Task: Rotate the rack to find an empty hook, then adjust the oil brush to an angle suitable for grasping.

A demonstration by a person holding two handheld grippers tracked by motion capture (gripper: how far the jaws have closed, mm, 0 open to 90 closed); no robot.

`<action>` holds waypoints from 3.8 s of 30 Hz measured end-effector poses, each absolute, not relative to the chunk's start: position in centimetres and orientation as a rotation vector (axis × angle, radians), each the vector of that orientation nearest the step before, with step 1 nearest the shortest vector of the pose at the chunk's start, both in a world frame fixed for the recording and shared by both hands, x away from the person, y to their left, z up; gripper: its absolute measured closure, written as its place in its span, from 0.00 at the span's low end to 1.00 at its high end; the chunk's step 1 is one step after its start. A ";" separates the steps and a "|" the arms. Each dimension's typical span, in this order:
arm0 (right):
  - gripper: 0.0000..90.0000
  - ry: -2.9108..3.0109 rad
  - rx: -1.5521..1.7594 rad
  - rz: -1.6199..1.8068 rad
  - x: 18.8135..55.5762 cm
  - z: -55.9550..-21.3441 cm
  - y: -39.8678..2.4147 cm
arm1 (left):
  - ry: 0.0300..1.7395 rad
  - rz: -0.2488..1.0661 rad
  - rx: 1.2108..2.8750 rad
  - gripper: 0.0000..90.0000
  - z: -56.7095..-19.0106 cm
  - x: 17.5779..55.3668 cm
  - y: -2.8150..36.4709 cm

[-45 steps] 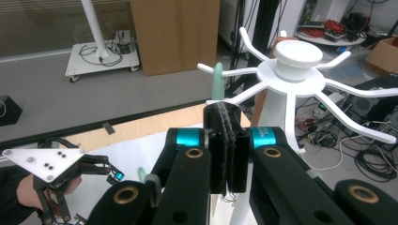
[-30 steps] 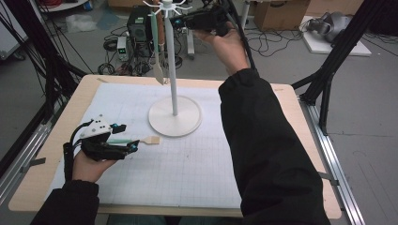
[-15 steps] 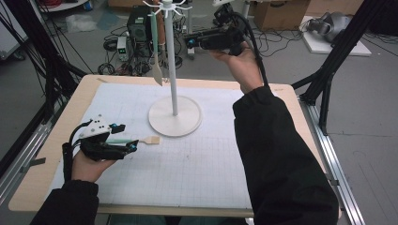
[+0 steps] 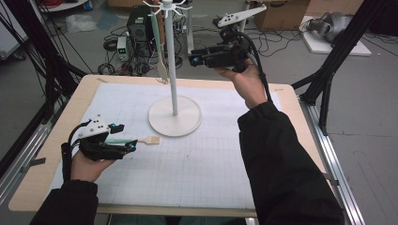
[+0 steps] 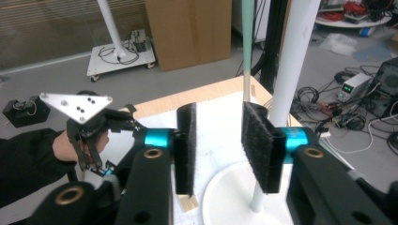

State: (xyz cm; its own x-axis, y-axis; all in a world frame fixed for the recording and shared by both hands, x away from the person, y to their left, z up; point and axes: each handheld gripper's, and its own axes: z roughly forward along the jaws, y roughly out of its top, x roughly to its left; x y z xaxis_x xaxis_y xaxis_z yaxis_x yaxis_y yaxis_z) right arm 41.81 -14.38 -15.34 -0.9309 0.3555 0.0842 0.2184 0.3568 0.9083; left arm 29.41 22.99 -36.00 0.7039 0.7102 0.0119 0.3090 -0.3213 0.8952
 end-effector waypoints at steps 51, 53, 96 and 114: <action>0.37 2.500 0.713 1.597 35.8 -28.9 -20.5 | 0.824 0.469 2.059 0.92 -38.4 34.2 26.1; 0.37 2.507 0.720 1.590 35.7 -29.3 -20.6 | 0.834 0.453 2.068 0.96 -38.6 34.5 26.3; 0.36 2.492 0.747 1.570 34.5 -31.2 -21.9 | 0.975 0.374 2.159 1.00 -43.6 37.6 28.0; 0.36 2.500 0.746 1.557 34.5 -31.6 -21.9 | 0.973 0.369 2.159 1.00 -43.8 37.7 28.0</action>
State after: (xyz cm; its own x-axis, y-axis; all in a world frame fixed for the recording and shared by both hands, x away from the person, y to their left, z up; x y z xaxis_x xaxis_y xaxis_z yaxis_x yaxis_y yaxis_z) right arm 34.50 -21.91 -31.60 -0.8744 0.4560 0.1661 0.3502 0.3559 0.8664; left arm 37.69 27.97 -43.78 0.6727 0.7392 -0.0345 0.5302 -0.4489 0.7193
